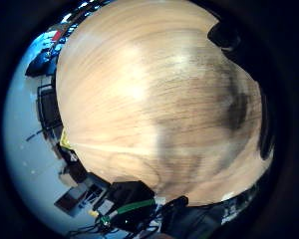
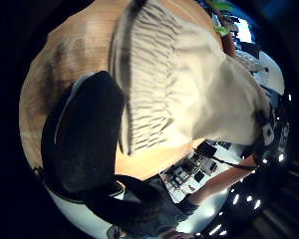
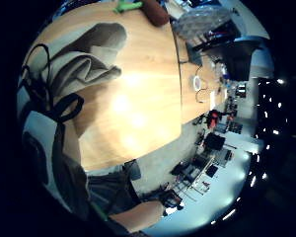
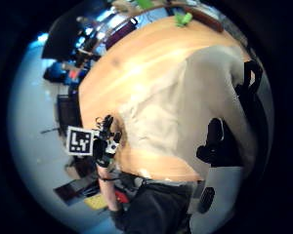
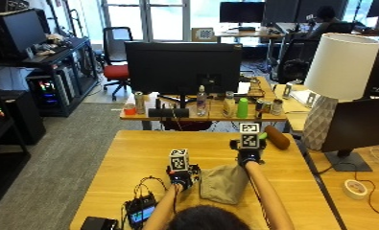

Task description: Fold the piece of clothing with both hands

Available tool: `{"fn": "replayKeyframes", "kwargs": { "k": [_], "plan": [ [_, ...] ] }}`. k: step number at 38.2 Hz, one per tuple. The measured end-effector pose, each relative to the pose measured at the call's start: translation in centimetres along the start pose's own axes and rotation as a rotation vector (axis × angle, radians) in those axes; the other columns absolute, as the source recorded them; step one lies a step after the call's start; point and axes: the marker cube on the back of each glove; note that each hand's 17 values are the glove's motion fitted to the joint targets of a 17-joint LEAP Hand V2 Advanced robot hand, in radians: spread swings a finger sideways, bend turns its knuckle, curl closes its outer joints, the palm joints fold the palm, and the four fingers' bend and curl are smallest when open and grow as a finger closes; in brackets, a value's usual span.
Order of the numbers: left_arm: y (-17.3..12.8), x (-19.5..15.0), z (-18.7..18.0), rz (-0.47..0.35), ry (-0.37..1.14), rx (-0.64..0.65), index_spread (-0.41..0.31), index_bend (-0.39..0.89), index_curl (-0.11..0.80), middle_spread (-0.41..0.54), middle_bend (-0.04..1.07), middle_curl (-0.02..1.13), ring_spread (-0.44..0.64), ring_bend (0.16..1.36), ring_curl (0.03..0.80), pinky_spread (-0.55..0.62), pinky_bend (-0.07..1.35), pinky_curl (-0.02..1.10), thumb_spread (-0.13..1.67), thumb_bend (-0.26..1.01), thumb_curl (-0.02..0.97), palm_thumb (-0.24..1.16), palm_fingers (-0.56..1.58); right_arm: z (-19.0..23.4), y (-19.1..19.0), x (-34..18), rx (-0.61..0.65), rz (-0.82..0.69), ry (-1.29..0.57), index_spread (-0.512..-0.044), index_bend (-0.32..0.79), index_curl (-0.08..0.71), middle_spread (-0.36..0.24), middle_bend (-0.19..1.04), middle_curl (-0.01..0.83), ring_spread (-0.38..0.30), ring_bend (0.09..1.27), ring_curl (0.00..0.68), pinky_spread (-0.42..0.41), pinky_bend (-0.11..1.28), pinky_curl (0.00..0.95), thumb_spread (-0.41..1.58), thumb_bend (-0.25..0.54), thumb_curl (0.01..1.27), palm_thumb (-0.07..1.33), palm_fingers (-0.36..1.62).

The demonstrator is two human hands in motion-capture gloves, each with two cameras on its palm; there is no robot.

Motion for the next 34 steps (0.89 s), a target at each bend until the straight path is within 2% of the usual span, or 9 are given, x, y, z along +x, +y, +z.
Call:
{"fn": "replayKeyframes", "kwargs": {
  "k": [4, 8, 14, 17, 19, 22, 28, 30, 34],
  "plan": [
    [0.0, -0.9, -0.4, -0.049, -0.012, 0.024, -0.052, 0.12, 0.274, 0.103, 0.21, 0.26, 0.13, 0.71, 0.358, 0.18, 0.51, 0.36, 1.32, 0.00, 0.195, 0.13, 0.22, -1.4, 1.5, -4.1, 0.073, -0.028, 0.103, -0.217, 0.15, 0.357, -0.170, 0.58, 0.554, -0.222, 0.83, 0.497, -0.280, 0.73, 0.461, 0.83, -0.020, 0.42, 1.07, 1.32],
    [-0.2, -2.7, -1.5, -0.170, -0.209, 0.160, -0.050, 0.15, 0.280, 0.090, 0.21, 0.28, 0.11, 0.69, 0.350, 0.17, 0.49, 0.35, 1.36, 0.01, 0.197, 0.16, 0.26, -1.0, 3.0, -9.4, 0.082, -0.057, 0.171, -0.215, 0.14, 0.358, -0.170, 0.58, 0.552, -0.222, 0.83, 0.499, -0.281, 0.74, 0.464, 0.77, -0.028, 0.45, 1.06, 1.31],
    [0.3, -4.1, -2.5, -0.245, -0.315, 0.178, -0.061, 0.19, 0.309, 0.056, 0.22, 0.30, 0.09, 0.64, 0.333, 0.17, 0.40, 0.33, 1.49, 0.09, 0.222, 0.29, 0.34, 0.0, 6.5, -15.4, 0.056, -0.175, 0.089, -0.214, 0.14, 0.361, -0.172, 0.58, 0.552, -0.223, 0.84, 0.499, -0.281, 0.74, 0.467, 0.71, -0.027, 0.49, 1.05, 1.31],
    [0.7, -5.1, -3.4, -0.291, -0.310, 0.195, -0.070, 0.20, 0.324, 0.041, 0.21, 0.31, 0.08, 0.61, 0.327, 0.17, 0.37, 0.33, 1.53, 0.13, 0.243, 0.35, 0.36, 2.1, 8.1, -17.5, -0.065, -0.224, -0.039, -0.219, 0.13, 0.355, -0.175, 0.59, 0.554, -0.225, 0.84, 0.501, -0.287, 0.75, 0.467, 0.70, -0.027, 0.50, 1.04, 1.30],
    [0.9, -5.7, -3.9, -0.322, -0.318, 0.206, -0.076, 0.20, 0.334, 0.030, 0.20, 0.32, 0.08, 0.59, 0.323, 0.17, 0.35, 0.33, 1.56, 0.15, 0.260, 0.39, 0.38, 3.7, 9.2, -18.4, -0.216, -0.240, -0.140, -0.220, 0.11, 0.348, -0.177, 0.59, 0.552, -0.225, 0.84, 0.500, -0.291, 0.75, 0.467, 0.71, -0.024, 0.51, 1.04, 1.29],
    [1.1, -6.6, -4.7, -0.355, -0.332, 0.241, -0.080, 0.19, 0.342, 0.022, 0.19, 0.32, 0.07, 0.58, 0.321, 0.17, 0.33, 0.32, 1.59, 0.18, 0.281, 0.44, 0.40, 6.0, 10.3, -18.3, -0.436, -0.192, -0.254, -0.221, 0.10, 0.338, -0.177, 0.59, 0.549, -0.228, 0.84, 0.497, -0.300, 0.75, 0.463, 0.71, -0.025, 0.51, 1.04, 1.27],
    [1.5, -7.2, -5.6, -0.361, -0.322, 0.263, -0.093, 0.18, 0.355, 0.004, 0.17, 0.33, 0.05, 0.56, 0.319, 0.17, 0.29, 0.32, 1.60, 0.22, 0.316, 0.49, 0.43, 8.1, 10.6, -17.7, -0.679, -0.078, -0.538, -0.217, 0.03, 0.288, -0.171, 0.57, 0.533, -0.235, 0.82, 0.480, -0.317, 0.74, 0.449, 0.79, -0.002, 0.53, 1.08, 1.19],
    [1.7, -7.1, -5.7, -0.357, -0.320, 0.256, -0.095, 0.18, 0.359, 0.001, 0.18, 0.33, 0.05, 0.56, 0.319, 0.17, 0.28, 0.32, 1.60, 0.23, 0.325, 0.50, 0.44, 7.8, 10.0, -17.3, -0.662, -0.068, -0.651, -0.217, 0.02, 0.268, -0.163, 0.55, 0.524, -0.235, 0.81, 0.474, -0.324, 0.75, 0.445, 0.80, -0.007, 0.53, 1.08, 1.16],
    [1.7, -6.5, -6.1, -0.341, -0.311, 0.261, -0.097, 0.17, 0.364, -0.006, 0.17, 0.33, 0.04, 0.54, 0.319, 0.17, 0.26, 0.32, 1.59, 0.23, 0.339, 0.50, 0.44, 6.1, 8.0, -16.2, -0.457, -0.100, -0.830, -0.229, -0.02, 0.224, -0.139, 0.52, 0.509, -0.218, 0.79, 0.461, -0.305, 0.75, 0.436, 0.93, -0.066, 0.49, 0.94, 1.10]
  ]
}}
